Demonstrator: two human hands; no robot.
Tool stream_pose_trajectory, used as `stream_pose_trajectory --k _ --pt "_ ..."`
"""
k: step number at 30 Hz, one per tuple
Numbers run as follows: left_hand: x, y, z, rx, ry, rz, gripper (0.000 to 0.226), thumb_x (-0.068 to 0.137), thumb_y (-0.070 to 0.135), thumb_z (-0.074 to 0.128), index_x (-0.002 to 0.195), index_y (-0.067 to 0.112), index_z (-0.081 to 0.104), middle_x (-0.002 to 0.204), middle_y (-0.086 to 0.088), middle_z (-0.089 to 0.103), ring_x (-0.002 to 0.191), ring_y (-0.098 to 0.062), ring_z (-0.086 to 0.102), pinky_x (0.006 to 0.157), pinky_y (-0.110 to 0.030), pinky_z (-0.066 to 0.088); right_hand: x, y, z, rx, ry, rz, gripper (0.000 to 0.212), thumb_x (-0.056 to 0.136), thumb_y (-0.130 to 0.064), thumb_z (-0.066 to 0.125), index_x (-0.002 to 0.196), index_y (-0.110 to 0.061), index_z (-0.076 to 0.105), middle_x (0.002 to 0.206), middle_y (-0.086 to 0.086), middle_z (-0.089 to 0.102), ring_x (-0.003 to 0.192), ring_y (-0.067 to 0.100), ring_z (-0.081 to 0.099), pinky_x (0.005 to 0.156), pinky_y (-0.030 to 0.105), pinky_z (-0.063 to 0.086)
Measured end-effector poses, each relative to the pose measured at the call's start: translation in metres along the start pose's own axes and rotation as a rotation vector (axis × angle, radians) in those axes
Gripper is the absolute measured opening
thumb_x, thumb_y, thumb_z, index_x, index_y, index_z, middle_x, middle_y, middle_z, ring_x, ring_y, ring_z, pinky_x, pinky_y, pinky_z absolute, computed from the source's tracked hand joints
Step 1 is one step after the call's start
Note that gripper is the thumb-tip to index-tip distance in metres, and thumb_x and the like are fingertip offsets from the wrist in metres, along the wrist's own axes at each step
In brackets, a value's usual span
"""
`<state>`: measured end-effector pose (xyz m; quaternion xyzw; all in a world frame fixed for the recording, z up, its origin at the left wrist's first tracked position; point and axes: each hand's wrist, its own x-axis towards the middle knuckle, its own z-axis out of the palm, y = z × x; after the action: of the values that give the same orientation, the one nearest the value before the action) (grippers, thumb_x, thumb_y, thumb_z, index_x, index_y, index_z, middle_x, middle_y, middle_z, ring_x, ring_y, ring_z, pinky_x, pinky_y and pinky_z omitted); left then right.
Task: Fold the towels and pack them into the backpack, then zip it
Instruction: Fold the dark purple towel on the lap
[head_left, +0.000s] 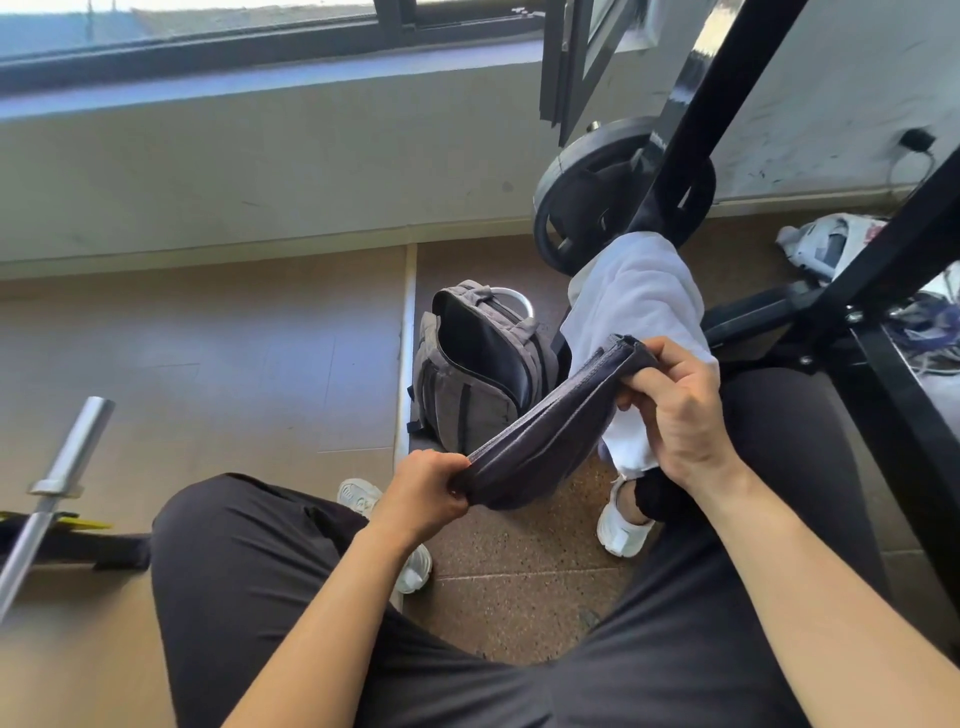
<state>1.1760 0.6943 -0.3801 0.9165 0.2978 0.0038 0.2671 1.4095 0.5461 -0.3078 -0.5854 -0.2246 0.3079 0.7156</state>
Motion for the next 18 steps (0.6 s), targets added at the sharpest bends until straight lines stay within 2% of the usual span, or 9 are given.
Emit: stream_pose_trajectory --k 2,4,8,9,11,12,13,15,18 --pt "0.0 -0.002 0.001 0.072 0.073 -0.03 0.015 0.082 0.017 0.074 0.094 0.025 0.077 0.074 0.011 0.056 0.071 -0.008 0.048 0.057 -0.019 0.027 0.0 0.0 0.0 0.006 0.002 0.004 0.025 0.093 0.012 0.051 0.087 -0.007 0.066 0.074 0.008 0.06 0.064 0.017 0.054 0.062 0.025 0.049" --pt "0.0 -0.005 0.001 0.092 0.164 -0.082 0.019 0.085 0.021 0.072 0.099 0.031 0.078 0.078 0.008 0.06 0.075 -0.015 0.054 0.057 -0.023 0.03 -0.001 -0.003 0.0 -0.009 0.008 0.001 0.022 0.094 0.011 0.052 0.089 -0.006 0.066 0.074 0.008 0.059 0.064 0.016 0.054 0.062 0.027 0.049" --pt "0.002 -0.019 0.001 -0.051 0.351 -0.173 0.025 0.082 0.012 0.075 0.099 0.03 0.082 0.082 0.008 0.055 0.081 -0.023 0.059 0.075 -0.032 0.037 -0.002 -0.005 -0.003 -0.201 0.06 -0.065 0.011 0.095 0.003 0.061 0.092 -0.006 0.068 0.071 -0.001 0.063 0.064 0.007 0.059 0.063 0.021 0.051" --pt "0.003 -0.023 -0.002 -0.061 0.413 -0.193 0.025 0.081 0.011 0.076 0.096 0.029 0.082 0.085 0.006 0.059 0.088 -0.023 0.06 0.081 -0.031 0.031 -0.002 -0.005 -0.004 -0.279 0.063 -0.091 0.005 0.094 0.0 0.065 0.094 -0.005 0.068 0.075 0.002 0.067 0.068 0.008 0.063 0.066 0.022 0.054" --pt "0.005 -0.031 -0.008 -0.058 0.504 -0.235 0.024 0.081 0.008 0.076 0.093 0.028 0.082 0.091 0.003 0.066 0.1 -0.018 0.059 0.084 -0.026 0.02 -0.001 -0.002 -0.009 -0.419 0.076 -0.135 0.008 0.09 -0.007 0.073 0.097 -0.003 0.07 0.085 0.009 0.072 0.076 0.013 0.069 0.072 0.025 0.058" --pt "0.005 -0.035 -0.013 -0.084 0.49 -0.253 0.025 0.082 0.007 0.074 0.094 0.027 0.082 0.093 0.004 0.068 0.101 -0.015 0.059 0.087 -0.027 0.022 -0.001 0.0 -0.011 -0.499 0.08 -0.162 0.011 0.088 -0.011 0.076 0.095 -0.006 0.071 0.083 0.007 0.073 0.073 0.012 0.069 0.07 0.022 0.057" --pt "0.005 -0.039 -0.016 -0.151 0.438 -0.267 0.026 0.083 0.003 0.071 0.095 0.025 0.081 0.092 0.005 0.071 0.098 -0.013 0.062 0.091 -0.03 0.032 -0.001 0.002 -0.011 -0.591 0.086 -0.19 0.011 0.085 -0.015 0.079 0.092 -0.01 0.072 0.079 0.004 0.072 0.069 0.009 0.067 0.065 0.017 0.053" --pt "0.003 -0.044 -0.021 -0.276 0.302 -0.29 0.032 0.081 -0.005 0.064 0.095 0.018 0.081 0.084 0.004 0.074 0.081 -0.013 0.066 0.086 -0.037 0.054 -0.002 0.005 -0.009 -0.72 0.101 -0.217 0.013 0.081 -0.024 0.082 0.087 -0.019 0.072 0.08 0.002 0.068 0.066 0.006 0.062 0.062 0.011 0.048" --pt "0.003 -0.05 -0.028 -0.201 0.21 -0.277 0.039 0.074 -0.009 0.061 0.089 0.021 0.081 0.066 0.013 0.066 0.06 -0.005 0.059 0.067 -0.029 0.053 -0.003 0.004 -0.006 -0.689 0.057 -0.204 0.016 0.081 -0.034 0.081 0.082 -0.026 0.067 0.092 0.004 0.064 0.08 0.003 0.063 0.073 0.014 0.049"
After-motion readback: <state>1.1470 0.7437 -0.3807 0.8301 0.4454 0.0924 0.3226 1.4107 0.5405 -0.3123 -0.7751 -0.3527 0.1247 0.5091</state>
